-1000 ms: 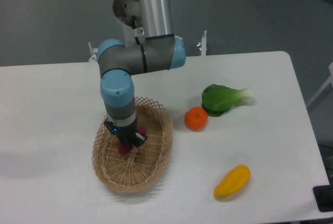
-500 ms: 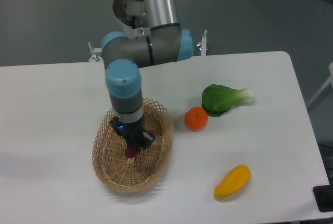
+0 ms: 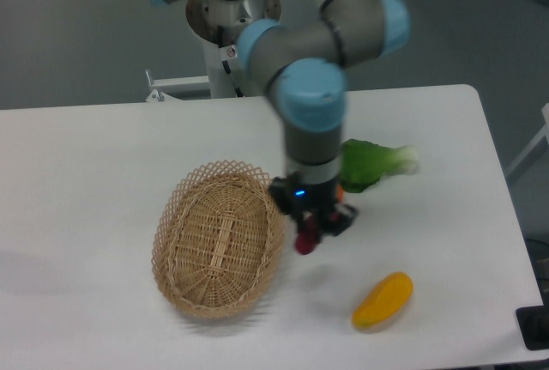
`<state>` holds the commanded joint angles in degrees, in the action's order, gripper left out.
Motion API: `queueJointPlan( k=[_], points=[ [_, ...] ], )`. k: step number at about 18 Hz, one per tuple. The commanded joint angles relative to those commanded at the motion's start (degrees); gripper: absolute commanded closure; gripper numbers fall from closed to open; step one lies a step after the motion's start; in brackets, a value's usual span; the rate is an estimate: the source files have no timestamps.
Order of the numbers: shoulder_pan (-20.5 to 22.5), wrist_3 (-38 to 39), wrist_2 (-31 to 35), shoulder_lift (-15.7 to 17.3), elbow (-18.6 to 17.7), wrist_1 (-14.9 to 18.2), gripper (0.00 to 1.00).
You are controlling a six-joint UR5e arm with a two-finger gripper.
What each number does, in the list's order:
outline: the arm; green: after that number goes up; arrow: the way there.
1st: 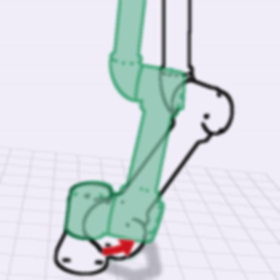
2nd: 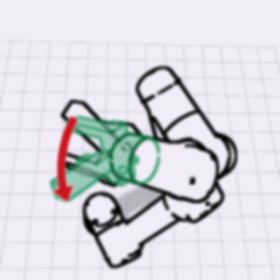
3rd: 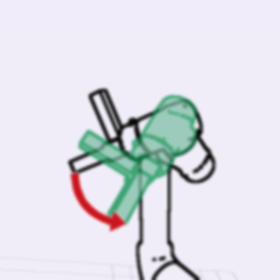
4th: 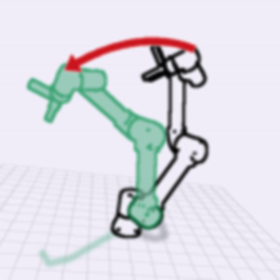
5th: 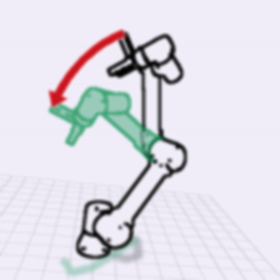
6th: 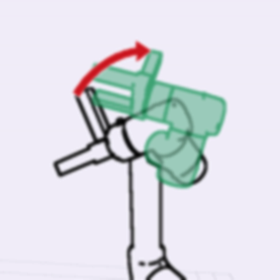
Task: Pick up the sweet potato from the basket
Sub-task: 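Lift the sweet potato out of the basket and carry it beside the bok choy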
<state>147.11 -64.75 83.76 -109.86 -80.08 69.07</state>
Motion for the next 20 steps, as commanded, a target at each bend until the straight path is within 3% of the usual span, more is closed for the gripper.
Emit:
queueJointPlan(
  k=[4, 8, 20],
  points=[
    [6.15, -10.54, -0.18, 0.18, 1.33, 2.20, 0.71],
    [9.24, -16.98, -0.18, -0.26, 2.99, 3.35, 0.71],
    [10.56, -18.30, -0.27, -1.05, 3.79, 2.82, 0.71]
  ],
)
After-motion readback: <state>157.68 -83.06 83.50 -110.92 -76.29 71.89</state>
